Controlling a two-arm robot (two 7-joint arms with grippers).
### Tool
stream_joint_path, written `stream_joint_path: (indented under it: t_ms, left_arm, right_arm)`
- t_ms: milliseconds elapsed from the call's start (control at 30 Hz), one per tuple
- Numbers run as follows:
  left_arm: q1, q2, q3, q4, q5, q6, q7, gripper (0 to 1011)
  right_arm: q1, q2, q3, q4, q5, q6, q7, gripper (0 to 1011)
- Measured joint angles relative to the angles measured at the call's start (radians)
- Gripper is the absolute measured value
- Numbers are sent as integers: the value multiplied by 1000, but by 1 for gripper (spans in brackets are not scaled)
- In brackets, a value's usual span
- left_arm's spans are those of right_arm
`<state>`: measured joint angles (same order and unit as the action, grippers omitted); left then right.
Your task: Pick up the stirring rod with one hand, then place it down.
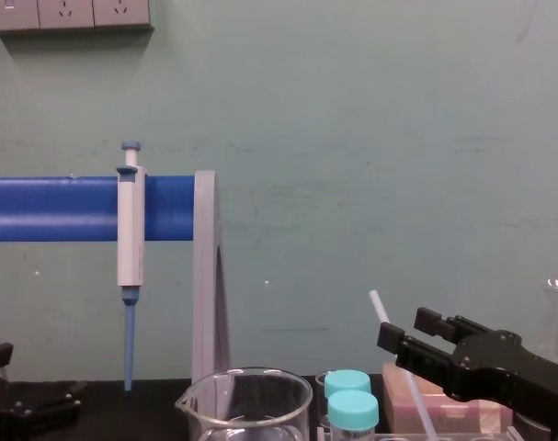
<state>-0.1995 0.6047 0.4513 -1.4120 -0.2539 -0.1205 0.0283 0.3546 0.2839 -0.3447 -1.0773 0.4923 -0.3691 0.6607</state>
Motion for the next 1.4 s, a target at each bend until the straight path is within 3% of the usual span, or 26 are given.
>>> stream_joint_path:
  t_ms: [367, 433, 467, 567, 667, 700, 800, 867, 1167, 1400]
  left_arm:
    - [0, 0, 0, 0, 0, 0, 0, 1000]
    - [0, 0, 0, 0, 0, 0, 0, 1000]
    - [0, 0, 0, 0, 0, 0, 0, 1000]
    - [0, 0, 0, 0, 0, 0, 0, 1000]
    - [0, 0, 0, 0, 0, 0, 0, 1000]
    - [0, 0, 0, 0, 0, 0, 0, 1000]
    - [0, 0, 0, 0, 0, 0, 0, 1000]
    - [0, 0, 0, 0, 0, 0, 0, 1000]
    - [0, 0, 0, 0, 0, 0, 0, 1000]
    - [0, 0, 0, 0, 0, 0, 0, 1000]
  right_arm:
    - [1, 1, 0, -1, -1, 1, 0, 945]
    - [-9, 16, 2, -46, -36, 31, -51, 1003]
    - [-9, 16, 2, -46, -36, 31, -51, 1003]
    - [-39, 31, 28, -122, -68, 79, -146, 1002]
    - [-94, 38, 82, -220, -107, 134, -290, 1003]
    - [-94, 38, 82, -220, -107, 134, -290, 1003]
    - [-150, 38, 130, -291, -153, 177, -418, 1003]
    - [-174, 38, 146, -307, -171, 204, -461, 1003]
    - [-211, 31, 171, -286, -197, 308, -500, 1003]
    - [-205, 27, 172, -263, -213, 327, -500, 1003]
